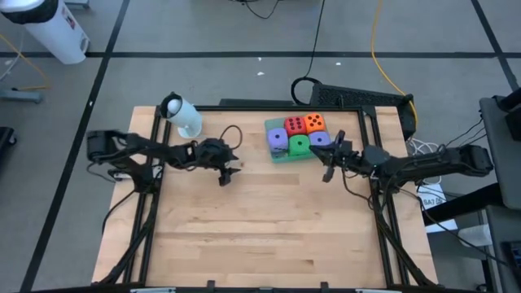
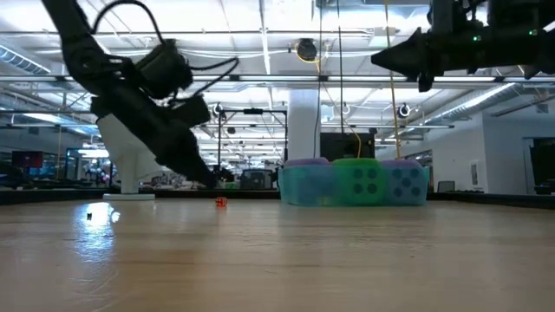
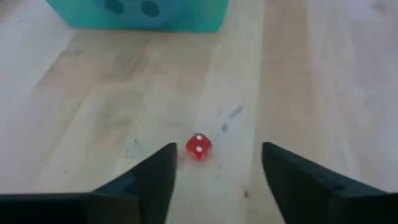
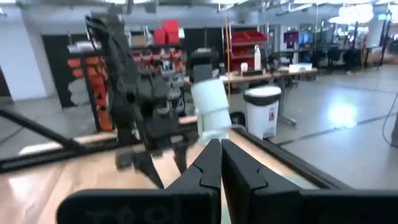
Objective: Pick & Place Dice
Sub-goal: Put the small red dice into the bin
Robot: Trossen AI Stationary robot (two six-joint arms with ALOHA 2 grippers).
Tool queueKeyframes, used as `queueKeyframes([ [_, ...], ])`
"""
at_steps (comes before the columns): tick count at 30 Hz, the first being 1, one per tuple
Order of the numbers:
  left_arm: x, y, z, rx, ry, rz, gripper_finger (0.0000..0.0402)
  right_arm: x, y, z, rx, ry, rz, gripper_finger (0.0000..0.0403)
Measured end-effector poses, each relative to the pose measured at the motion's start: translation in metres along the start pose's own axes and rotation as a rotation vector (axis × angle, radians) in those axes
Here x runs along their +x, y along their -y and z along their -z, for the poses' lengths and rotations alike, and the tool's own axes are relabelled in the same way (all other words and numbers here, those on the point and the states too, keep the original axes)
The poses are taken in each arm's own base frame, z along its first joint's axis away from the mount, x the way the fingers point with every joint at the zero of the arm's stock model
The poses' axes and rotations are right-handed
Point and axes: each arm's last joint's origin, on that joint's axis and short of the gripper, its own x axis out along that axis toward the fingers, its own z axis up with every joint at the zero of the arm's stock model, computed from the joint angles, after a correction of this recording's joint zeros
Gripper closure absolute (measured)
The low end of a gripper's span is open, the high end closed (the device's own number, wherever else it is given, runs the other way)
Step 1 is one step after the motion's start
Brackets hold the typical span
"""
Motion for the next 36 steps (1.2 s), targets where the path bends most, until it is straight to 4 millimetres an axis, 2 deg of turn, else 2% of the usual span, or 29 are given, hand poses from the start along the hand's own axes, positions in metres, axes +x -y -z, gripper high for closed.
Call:
queueKeyframes([
  [5, 0.021, -0.008, -0.005, -0.025, -0.057, -0.062, 0.0095, -0.002, -0.001, -0.004, 0.002, 0.019, -0.056, 0.0402],
  [10, 0.036, -0.014, -0.001, -0.023, -0.117, -0.022, 0.0062, -0.002, -0.002, -0.004, 0.001, 0.017, -0.077, 0.0402],
  [16, 0.051, -0.018, 0.006, -0.034, -0.156, -0.005, 0.0078, -0.002, -0.002, -0.004, 0.000, 0.017, -0.076, 0.0402],
  [22, 0.046, -0.020, 0.005, -0.054, -0.178, -0.025, 0.0110, -0.002, -0.002, -0.004, -0.003, 0.017, -0.076, 0.0402],
  [28, 0.037, -0.018, 0.006, -0.077, -0.246, -0.013, 0.0099, -0.002, -0.002, -0.003, -0.006, 0.009, -0.076, 0.0402],
  [36, 0.037, -0.011, 0.007, -0.065, -0.258, -0.009, 0.0099, -0.002, -0.002, -0.003, -0.006, 0.007, -0.077, 0.0402],
])
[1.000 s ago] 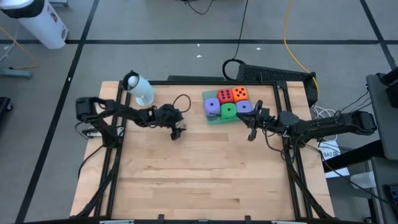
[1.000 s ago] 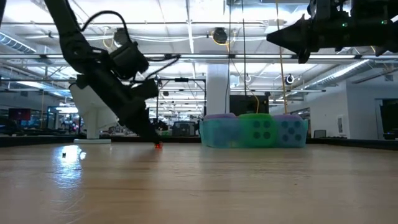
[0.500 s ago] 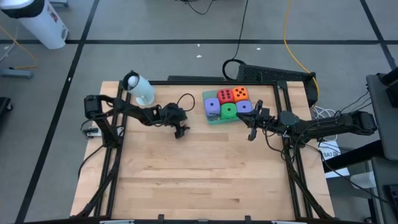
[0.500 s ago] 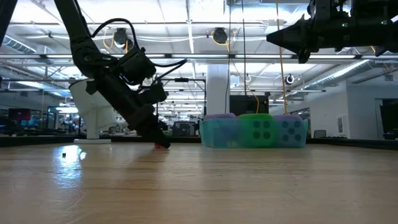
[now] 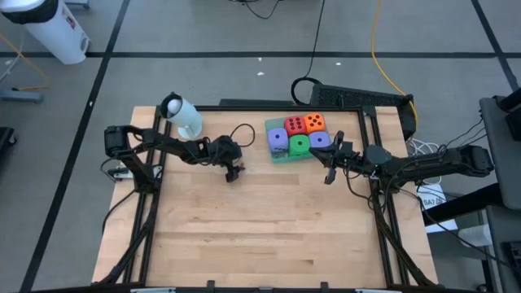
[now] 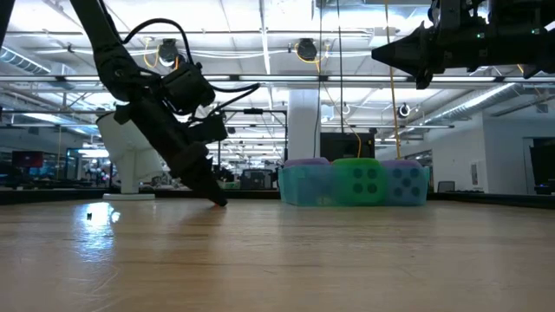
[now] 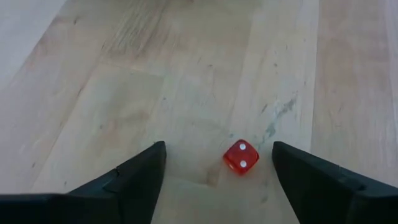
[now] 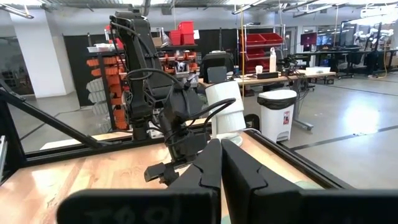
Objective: Pick & Place Dice
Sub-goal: Put the small red dice into the bin
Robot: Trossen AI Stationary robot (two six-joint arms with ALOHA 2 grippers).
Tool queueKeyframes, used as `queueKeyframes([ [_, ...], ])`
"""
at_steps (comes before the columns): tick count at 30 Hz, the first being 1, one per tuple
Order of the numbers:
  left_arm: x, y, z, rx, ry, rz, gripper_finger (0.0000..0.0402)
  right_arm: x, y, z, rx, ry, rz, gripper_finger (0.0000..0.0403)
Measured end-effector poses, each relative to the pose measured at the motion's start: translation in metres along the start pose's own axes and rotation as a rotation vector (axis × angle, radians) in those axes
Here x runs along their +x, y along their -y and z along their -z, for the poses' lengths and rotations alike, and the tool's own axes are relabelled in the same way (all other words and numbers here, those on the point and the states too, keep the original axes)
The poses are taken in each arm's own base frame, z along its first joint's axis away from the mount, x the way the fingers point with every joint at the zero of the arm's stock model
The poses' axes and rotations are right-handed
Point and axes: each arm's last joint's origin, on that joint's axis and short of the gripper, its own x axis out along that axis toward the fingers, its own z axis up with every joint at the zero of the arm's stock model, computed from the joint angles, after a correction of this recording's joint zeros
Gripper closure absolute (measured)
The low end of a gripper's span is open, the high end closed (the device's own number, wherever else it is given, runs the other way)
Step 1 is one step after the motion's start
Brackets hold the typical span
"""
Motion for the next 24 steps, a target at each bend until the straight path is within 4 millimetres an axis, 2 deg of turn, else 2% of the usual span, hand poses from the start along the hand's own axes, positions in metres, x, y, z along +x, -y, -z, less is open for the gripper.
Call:
queueKeyframes([
  [3, 0.000, 0.002, 0.000, 0.018, -0.004, 0.002, 0.0118, 0.000, 0.000, 0.000, 0.000, 0.000, 0.000, 0.0402],
  [7, 0.001, 0.006, 0.001, 0.047, -0.009, 0.012, 0.0168, 0.000, 0.000, 0.000, 0.000, 0.001, 0.000, 0.0403],
  [18, 0.001, 0.012, -0.001, 0.090, 0.014, 0.004, 0.0383, 0.000, 0.000, 0.002, -0.013, -0.019, 0.001, 0.0403],
  [22, -0.007, 0.016, -0.013, 0.027, 0.107, 0.037, 0.0393, 0.000, 0.000, 0.003, -0.029, -0.028, 0.001, 0.0403],
  [24, -0.017, 0.021, -0.030, 0.015, 0.178, 0.104, 0.0398, 0.000, 0.000, 0.004, -0.033, -0.038, 0.003, 0.0403],
])
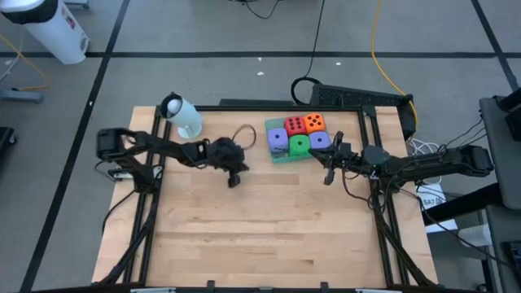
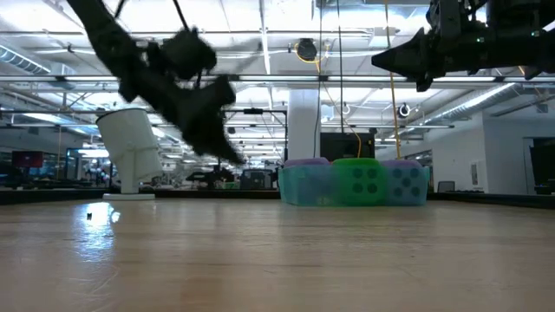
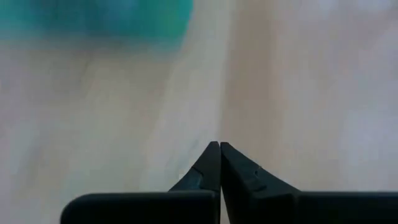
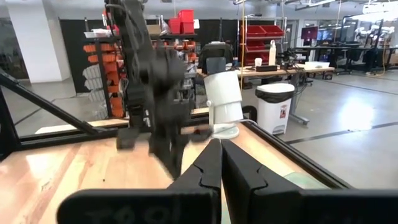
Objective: Pick & Place Dice
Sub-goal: Put the small red dice into the bin
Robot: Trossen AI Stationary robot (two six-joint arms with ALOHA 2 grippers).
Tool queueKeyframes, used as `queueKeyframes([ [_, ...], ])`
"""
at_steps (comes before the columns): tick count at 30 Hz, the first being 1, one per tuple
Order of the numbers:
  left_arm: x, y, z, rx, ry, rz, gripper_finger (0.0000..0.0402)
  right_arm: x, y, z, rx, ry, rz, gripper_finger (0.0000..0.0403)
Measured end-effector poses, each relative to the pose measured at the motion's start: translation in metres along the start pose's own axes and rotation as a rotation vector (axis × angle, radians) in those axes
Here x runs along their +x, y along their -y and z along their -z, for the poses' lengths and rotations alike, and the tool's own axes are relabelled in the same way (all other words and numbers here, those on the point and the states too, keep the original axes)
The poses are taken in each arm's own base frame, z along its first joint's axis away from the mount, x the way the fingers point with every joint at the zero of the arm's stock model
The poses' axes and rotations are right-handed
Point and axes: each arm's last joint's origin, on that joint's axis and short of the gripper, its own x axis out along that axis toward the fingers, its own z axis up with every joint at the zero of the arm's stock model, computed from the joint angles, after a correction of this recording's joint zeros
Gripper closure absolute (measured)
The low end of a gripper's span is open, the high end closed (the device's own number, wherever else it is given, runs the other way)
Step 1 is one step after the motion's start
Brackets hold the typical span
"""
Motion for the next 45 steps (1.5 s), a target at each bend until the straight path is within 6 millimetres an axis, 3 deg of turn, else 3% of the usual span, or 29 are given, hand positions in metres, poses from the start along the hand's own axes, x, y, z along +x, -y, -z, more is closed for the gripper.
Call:
queueKeyframes([
  [3, -0.015, 0.006, -0.031, 0.004, 0.112, 0.030, 0.0397, 0.000, 0.000, 0.001, -0.011, -0.010, 0.001, 0.0403],
  [9, -0.033, 0.016, -0.049, 0.046, 0.184, 0.046, 0.0396, 0.000, 0.000, 0.004, -0.008, -0.038, 0.002, 0.0403],
  [15, -0.042, 0.020, -0.049, 0.060, 0.204, 0.043, 0.0391, 0.000, 0.000, 0.006, 0.016, -0.063, 0.003, 0.0403],
  [19, -0.041, 0.022, -0.043, 0.054, 0.181, 0.053, 0.0397, 0.000, 0.000, 0.006, 0.024, -0.064, 0.004, 0.0403],
  [22, -0.034, 0.027, -0.037, 0.067, 0.161, 0.009, 0.0376, 0.000, 0.000, 0.006, 0.037, -0.063, 0.003, 0.0403],
  [29, -0.006, 0.037, -0.026, 0.071, 0.168, -0.046, 0.0292, 0.000, 0.000, 0.006, 0.044, -0.059, 0.003, 0.0403],
  [37, 0.047, 0.058, -0.021, 0.064, 0.221, 0.184, 0.0203, 0.000, 0.000, 0.006, 0.054, -0.063, 0.002, 0.0403],
  [45, 0.104, 0.059, -0.057, 0.023, -0.036, 0.125, 0.0154, 0.000, 0.000, 0.007, 0.065, -0.069, 0.001, 0.0403],
])
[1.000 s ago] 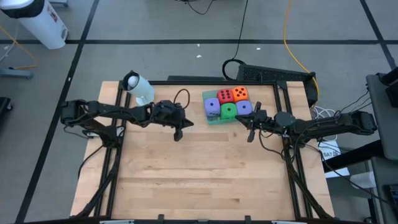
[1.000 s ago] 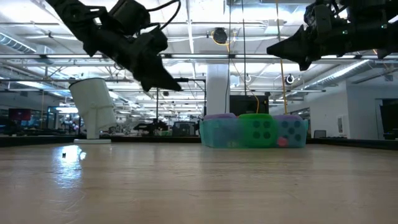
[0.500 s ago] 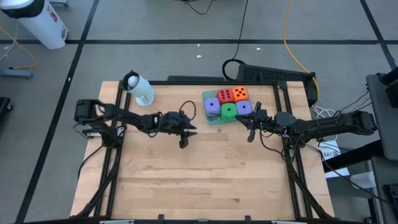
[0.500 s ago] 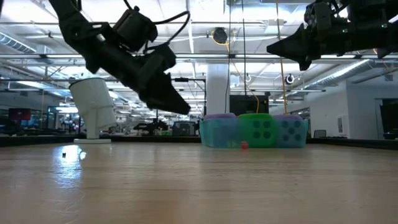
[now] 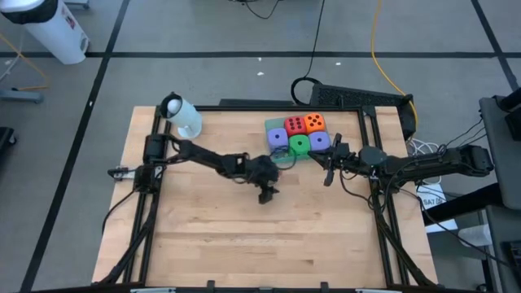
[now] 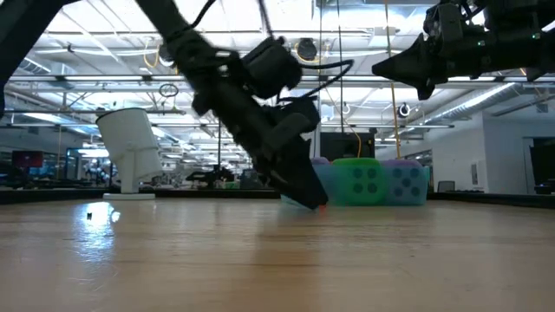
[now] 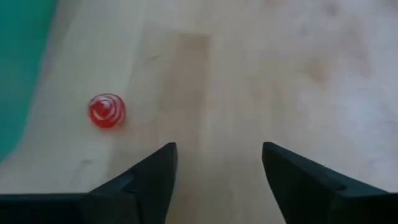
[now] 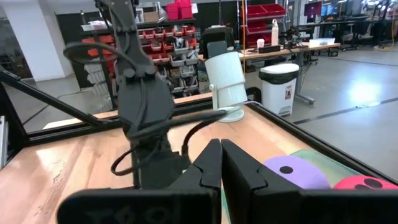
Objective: Pick & Place Dice
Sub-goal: Put the small red dice into the bin
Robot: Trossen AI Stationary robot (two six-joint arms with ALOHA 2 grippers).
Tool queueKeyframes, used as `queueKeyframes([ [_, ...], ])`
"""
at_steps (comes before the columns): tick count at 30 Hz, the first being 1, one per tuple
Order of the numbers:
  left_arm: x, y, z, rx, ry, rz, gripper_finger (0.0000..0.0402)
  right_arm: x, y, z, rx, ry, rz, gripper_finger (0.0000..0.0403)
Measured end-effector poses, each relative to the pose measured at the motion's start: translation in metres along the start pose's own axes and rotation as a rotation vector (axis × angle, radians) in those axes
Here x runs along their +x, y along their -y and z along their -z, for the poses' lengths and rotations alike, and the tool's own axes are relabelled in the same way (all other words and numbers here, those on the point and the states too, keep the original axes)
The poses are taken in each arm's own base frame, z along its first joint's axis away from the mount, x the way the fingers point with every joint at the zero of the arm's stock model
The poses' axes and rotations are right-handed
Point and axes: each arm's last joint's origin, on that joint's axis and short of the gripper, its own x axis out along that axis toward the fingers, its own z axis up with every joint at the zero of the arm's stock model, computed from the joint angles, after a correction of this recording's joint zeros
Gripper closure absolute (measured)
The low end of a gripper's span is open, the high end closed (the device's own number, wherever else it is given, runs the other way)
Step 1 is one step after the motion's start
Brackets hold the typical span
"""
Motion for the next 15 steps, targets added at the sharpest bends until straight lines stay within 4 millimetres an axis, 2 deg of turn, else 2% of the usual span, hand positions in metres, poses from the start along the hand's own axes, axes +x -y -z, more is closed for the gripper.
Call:
queueKeyframes([
  [4, -0.001, -0.004, -0.018, 0.015, -0.071, -0.112, 0.0132, 0.000, 0.000, 0.000, 0.001, -0.005, -0.001, 0.0403],
  [9, -0.005, -0.009, -0.035, 0.037, -0.047, -0.131, 0.0120, 0.000, 0.000, 0.001, -0.018, -0.012, 0.001, 0.0403],
  [15, -0.010, -0.032, -0.038, 0.049, -0.040, -0.150, 0.0119, 0.000, 0.000, 0.001, -0.031, -0.014, 0.001, 0.0403],
])
